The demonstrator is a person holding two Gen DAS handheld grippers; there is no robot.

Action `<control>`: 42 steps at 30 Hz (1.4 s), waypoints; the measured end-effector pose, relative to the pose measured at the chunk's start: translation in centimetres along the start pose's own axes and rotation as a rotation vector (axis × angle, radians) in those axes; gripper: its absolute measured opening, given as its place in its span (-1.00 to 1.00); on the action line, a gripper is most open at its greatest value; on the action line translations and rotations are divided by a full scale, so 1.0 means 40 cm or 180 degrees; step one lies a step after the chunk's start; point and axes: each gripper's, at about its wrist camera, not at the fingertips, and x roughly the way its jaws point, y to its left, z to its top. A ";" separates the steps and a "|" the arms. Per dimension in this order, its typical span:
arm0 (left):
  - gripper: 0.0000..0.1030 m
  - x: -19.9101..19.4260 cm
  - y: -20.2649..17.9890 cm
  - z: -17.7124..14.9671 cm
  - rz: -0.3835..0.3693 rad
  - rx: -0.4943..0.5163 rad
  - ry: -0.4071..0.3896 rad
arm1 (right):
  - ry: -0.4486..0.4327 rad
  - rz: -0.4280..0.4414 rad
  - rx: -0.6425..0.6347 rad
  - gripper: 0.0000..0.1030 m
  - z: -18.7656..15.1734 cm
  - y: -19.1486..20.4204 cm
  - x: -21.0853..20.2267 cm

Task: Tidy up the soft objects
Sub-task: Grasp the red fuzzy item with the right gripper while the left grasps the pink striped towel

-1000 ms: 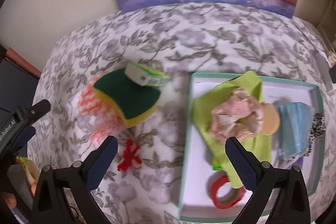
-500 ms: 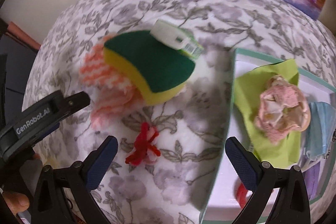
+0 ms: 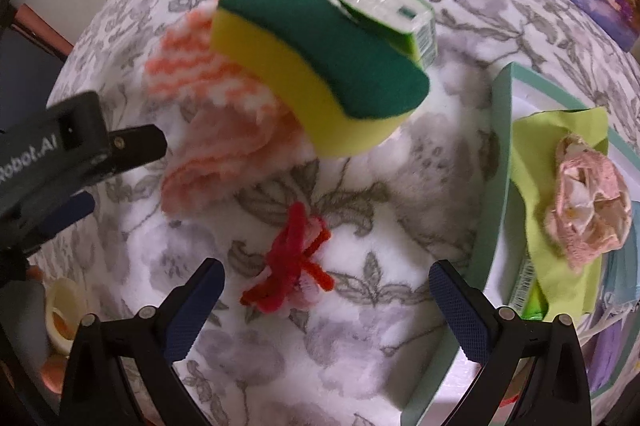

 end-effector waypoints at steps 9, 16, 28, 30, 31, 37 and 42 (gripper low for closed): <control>0.99 0.011 -0.007 -0.002 0.0007 0.0033 -0.0034 | 0.0022 -0.0110 -0.0126 0.94 -0.005 0.046 0.042; 0.98 0.002 0.003 0.001 -0.0011 0.0048 -0.0062 | -0.0029 -0.0285 -0.0227 0.61 -0.015 0.082 0.045; 0.98 -0.005 -0.029 0.006 -0.0126 0.0059 -0.0192 | -0.0072 -0.0079 0.0071 -0.14 -0.017 0.007 0.029; 0.98 -0.003 -0.037 0.008 -0.0194 0.0075 -0.0160 | -0.0071 -0.0048 0.0102 -0.25 -0.018 -0.003 0.029; 0.98 -0.001 -0.042 0.010 -0.0236 0.0097 -0.0138 | -0.0070 -0.0035 0.0116 -0.33 -0.018 -0.008 0.029; 0.98 0.013 -0.109 0.017 -0.0171 0.0399 -0.0106 | -0.0070 0.0080 0.0197 -0.42 -0.017 -0.062 0.026; 0.98 0.042 -0.163 0.012 -0.0127 0.0623 -0.0063 | -0.0104 0.0082 0.0207 -0.45 -0.013 -0.092 0.011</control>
